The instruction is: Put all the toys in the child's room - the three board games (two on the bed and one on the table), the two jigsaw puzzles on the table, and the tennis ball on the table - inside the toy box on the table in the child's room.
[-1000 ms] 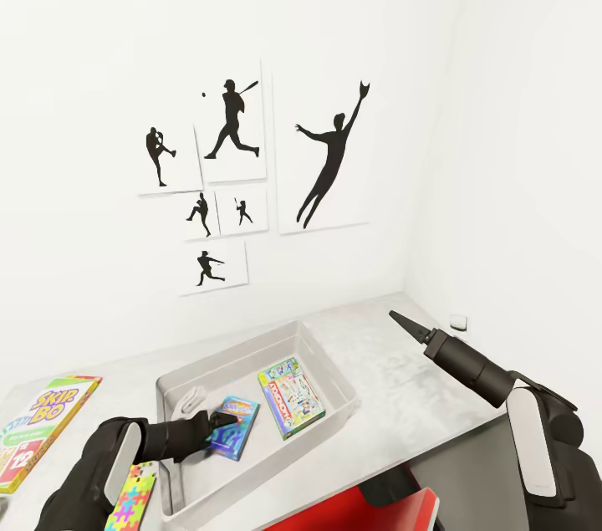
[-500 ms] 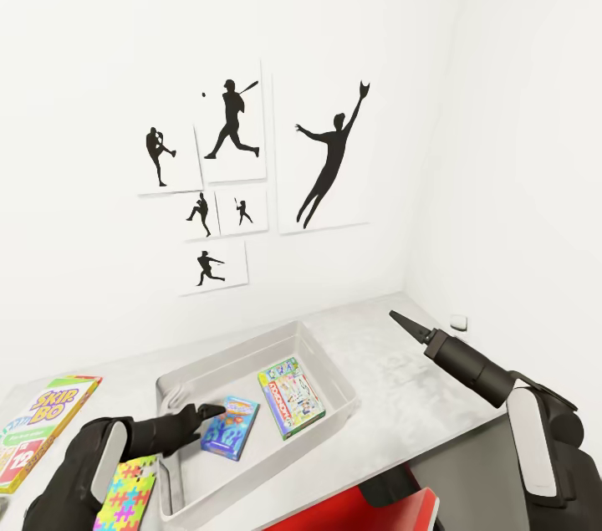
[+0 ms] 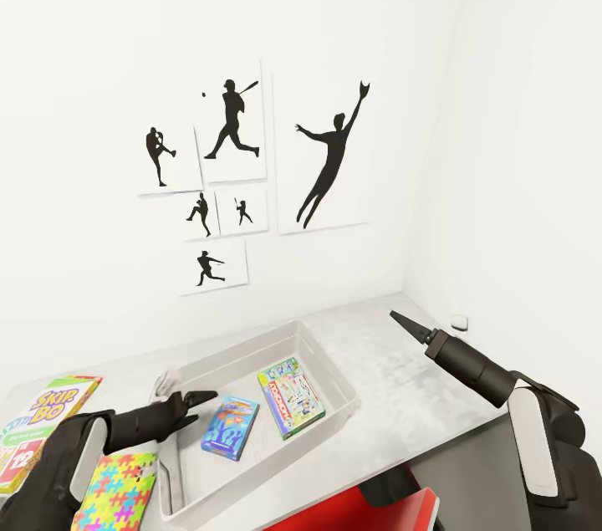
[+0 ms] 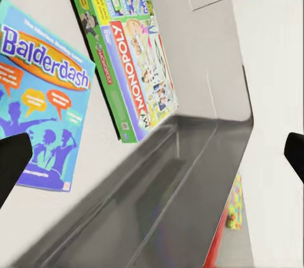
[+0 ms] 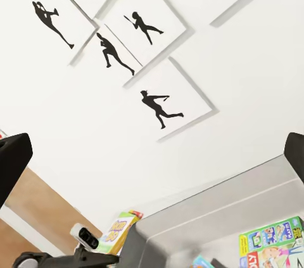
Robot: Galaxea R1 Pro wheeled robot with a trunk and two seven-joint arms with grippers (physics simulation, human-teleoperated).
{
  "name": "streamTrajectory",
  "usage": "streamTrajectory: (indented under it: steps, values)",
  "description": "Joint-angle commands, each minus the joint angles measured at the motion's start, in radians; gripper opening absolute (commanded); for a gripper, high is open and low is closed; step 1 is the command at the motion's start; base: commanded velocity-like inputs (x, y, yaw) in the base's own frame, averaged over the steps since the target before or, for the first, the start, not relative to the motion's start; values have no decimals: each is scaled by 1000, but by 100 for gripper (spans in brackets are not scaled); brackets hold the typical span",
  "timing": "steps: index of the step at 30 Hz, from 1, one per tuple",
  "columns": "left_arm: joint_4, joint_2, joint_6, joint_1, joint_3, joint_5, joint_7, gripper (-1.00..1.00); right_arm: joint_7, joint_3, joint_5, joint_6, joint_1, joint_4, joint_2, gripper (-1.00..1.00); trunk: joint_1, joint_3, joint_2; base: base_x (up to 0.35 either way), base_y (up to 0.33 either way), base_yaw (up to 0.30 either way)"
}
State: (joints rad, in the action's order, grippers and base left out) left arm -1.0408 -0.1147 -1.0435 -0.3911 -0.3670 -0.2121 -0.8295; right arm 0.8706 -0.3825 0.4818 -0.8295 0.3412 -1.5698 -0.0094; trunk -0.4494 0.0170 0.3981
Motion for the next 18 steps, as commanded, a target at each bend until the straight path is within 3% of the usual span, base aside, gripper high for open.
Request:
streamTrajectory:
  steps: [1, 6, 11, 15, 17, 18]
  values:
    - [0, -4, -4, 0, -1, 4, -18, 100, 2, -1, 1, -5, 1, 0, 0, 100, -1, 2, 2, 0, 0, 0]
    - [-5, -36, -4, 1, -1, 5, -108, 100, 2, -1, 1, -5, 1, 0, 0, 100, -1, 2, 2, 0, 0, 0]
    - [-95, -75, -4, 16, 4, 5, -224, 100, 2, -1, 1, -5, 1, -1, 0, 100, -1, 2, 2, 0, 0, 0]
    - [-253, -113, -4, 54, 10, 5, -405, 100, 2, 0, 1, -4, 1, -1, 0, 100, -1, 2, 2, 0, 0, 0]
    - [-310, -154, -4, 66, 10, 7, -522, 100, 3, 0, 1, -3, 1, -2, 0, 100, -1, 2, 2, 0, 0, 0]
    - [-318, -165, -3, 68, 10, 7, -550, 100, 3, 0, 1, -2, 1, -2, 0, 100, -1, 2, 2, 0, 0, 0]
